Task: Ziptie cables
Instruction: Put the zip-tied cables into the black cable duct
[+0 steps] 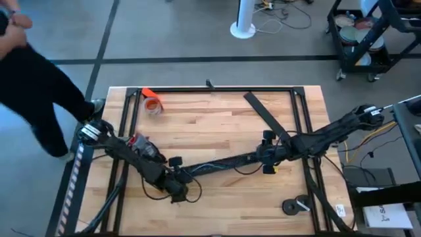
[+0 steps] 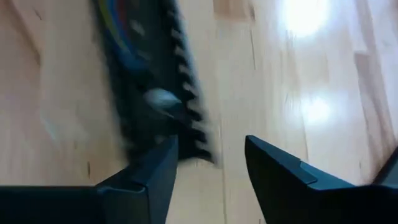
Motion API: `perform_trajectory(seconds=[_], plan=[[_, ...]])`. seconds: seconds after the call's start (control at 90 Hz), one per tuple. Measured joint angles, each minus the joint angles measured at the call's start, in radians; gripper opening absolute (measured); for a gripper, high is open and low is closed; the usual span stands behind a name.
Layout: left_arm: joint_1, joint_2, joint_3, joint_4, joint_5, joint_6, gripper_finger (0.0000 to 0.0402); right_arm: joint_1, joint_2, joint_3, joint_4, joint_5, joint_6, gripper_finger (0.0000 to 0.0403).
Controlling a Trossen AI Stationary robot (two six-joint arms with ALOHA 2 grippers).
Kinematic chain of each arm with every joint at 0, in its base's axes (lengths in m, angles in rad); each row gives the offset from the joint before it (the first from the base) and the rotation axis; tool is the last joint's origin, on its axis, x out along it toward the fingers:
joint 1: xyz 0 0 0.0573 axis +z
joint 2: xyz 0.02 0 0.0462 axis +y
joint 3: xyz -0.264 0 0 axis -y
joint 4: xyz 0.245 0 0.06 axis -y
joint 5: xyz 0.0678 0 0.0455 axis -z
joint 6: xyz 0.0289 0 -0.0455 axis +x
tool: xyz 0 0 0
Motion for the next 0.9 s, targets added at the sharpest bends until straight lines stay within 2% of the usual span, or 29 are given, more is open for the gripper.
perform_trajectory(seconds=[0.167, 0.344, 0.456, 0.556, 0.7, 0.9], plan=[[0.01, -0.024, -0.001, -0.027, -0.003, -0.001, 0.0067, 0.016, 0.0, -0.015, 0.021, -0.032, 0.051, 0.0149], [0.029, -0.052, -0.001, -0.028, -0.003, -0.003, 0.0132, 0.09, -0.02, -0.012, 0.02, -0.046, 0.051, 0.0139], [0.03, -0.104, 0.003, -0.025, -0.009, -0.003, 0.0163, 0.146, -0.028, -0.011, 0.029, -0.023, 0.04, 0.0134], [0.03, -0.156, 0.008, 0.001, -0.073, -0.003, 0.0178, 0.198, -0.025, -0.011, 0.03, 0.017, 0.032, 0.0125], [0.032, -0.17, 0.007, 0.211, -0.158, 0.108, 0.018, 0.259, -0.003, -0.012, 0.067, 0.082, 0.017, 0.0111], [0.079, -0.056, 0.007, 0.583, -0.161, 0.325, 0.0156, 0.278, 0.098, -0.018, 0.154, 0.086, -0.046, 0.0099]])
